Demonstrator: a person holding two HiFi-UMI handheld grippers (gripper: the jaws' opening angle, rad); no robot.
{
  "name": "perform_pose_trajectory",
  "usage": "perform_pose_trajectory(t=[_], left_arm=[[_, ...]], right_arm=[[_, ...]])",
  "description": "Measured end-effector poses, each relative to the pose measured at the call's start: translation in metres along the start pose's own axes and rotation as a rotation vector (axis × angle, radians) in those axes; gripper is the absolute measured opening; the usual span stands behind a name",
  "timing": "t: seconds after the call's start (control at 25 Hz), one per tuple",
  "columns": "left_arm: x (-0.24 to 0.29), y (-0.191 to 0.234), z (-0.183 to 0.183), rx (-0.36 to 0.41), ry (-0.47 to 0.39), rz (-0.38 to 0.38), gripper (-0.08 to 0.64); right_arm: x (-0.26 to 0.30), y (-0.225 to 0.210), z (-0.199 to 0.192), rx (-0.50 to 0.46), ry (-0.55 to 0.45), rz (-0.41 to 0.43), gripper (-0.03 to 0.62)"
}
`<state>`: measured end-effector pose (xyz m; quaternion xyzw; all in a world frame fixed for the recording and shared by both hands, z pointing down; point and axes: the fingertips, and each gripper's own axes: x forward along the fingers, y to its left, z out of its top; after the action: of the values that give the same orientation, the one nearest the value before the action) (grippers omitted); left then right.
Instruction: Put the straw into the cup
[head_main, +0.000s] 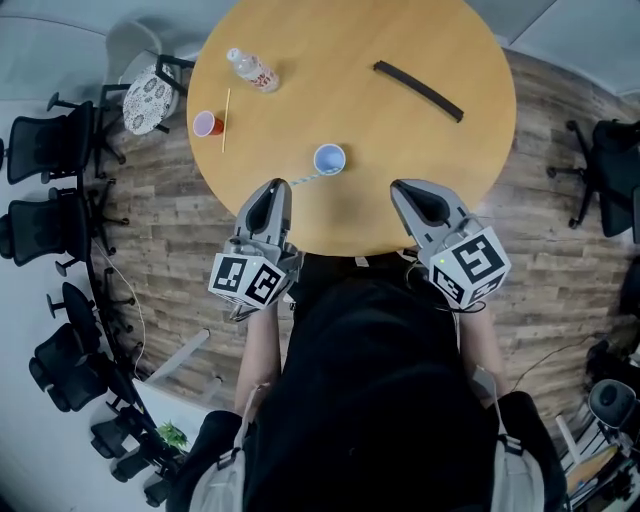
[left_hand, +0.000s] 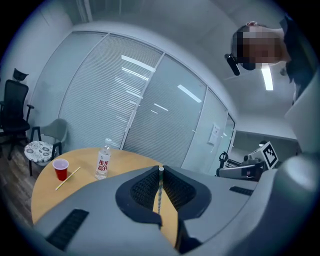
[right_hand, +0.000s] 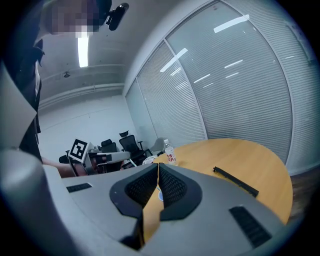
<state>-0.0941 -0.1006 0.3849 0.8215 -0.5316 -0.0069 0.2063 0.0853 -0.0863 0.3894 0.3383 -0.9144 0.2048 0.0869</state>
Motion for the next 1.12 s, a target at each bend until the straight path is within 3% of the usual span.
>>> perform_pose_trajectory(t=[0.52,1.12], left_arm=[[0.029,0.027,-0.038,0.013,0.043,0.026,0.034],[0.055,0.051,-0.08,-0.011,0.112,0.053,0.034]], right_arm=[[-0.005,-0.005,-0.007,0.016,0.029,-0.051,0.018],[0.006,-0.004,-0.012,0.001,0.075,-0.04,0.018]])
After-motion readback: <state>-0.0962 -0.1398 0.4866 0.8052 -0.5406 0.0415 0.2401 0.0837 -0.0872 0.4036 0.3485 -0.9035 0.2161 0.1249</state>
